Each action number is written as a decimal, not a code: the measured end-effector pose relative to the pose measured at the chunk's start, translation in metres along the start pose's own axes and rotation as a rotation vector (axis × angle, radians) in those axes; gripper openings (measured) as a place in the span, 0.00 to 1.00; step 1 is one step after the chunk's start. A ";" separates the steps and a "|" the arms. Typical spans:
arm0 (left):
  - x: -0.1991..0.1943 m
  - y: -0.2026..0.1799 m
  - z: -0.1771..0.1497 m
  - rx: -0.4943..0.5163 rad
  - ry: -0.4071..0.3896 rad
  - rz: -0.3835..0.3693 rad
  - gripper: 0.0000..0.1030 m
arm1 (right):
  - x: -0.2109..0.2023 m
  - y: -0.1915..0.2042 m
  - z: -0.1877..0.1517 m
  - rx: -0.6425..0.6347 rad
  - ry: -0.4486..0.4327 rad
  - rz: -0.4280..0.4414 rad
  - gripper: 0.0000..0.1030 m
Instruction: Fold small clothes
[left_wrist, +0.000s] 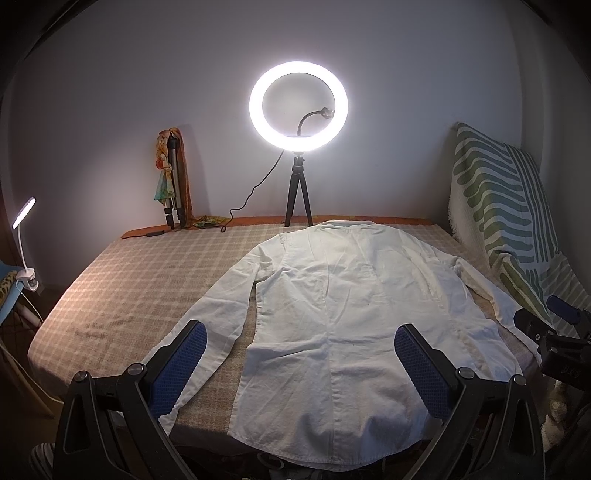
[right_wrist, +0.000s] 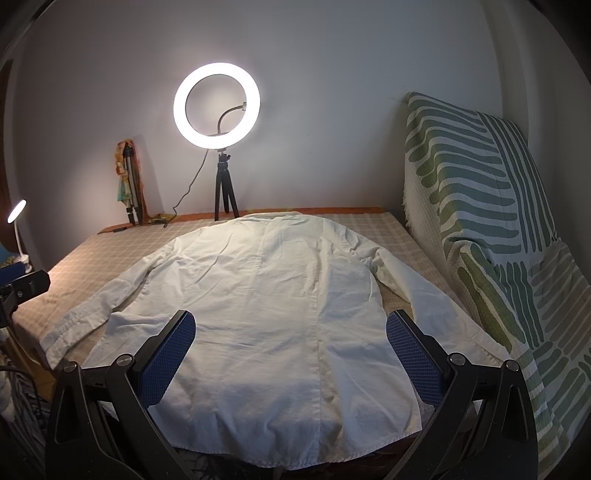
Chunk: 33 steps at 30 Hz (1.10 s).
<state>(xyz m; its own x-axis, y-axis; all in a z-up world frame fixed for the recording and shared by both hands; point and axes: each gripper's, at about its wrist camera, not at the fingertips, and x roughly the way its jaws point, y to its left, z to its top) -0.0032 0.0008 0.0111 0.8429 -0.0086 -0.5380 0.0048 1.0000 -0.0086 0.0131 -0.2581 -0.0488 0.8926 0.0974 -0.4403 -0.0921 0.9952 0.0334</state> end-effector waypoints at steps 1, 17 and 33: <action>0.000 0.000 0.000 0.000 0.000 0.000 1.00 | 0.000 0.000 0.000 0.001 0.001 0.000 1.00; 0.007 0.005 -0.004 -0.015 0.013 0.006 1.00 | 0.004 0.002 -0.001 -0.013 0.004 -0.059 1.00; 0.022 0.029 0.003 -0.017 0.022 0.040 0.97 | 0.011 0.004 0.011 -0.001 0.012 -0.116 1.00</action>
<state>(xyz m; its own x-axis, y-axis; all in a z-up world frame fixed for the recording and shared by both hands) 0.0175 0.0297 0.0019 0.8304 0.0313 -0.5563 -0.0383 0.9993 -0.0009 0.0275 -0.2527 -0.0439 0.8917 -0.0190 -0.4522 0.0115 0.9997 -0.0195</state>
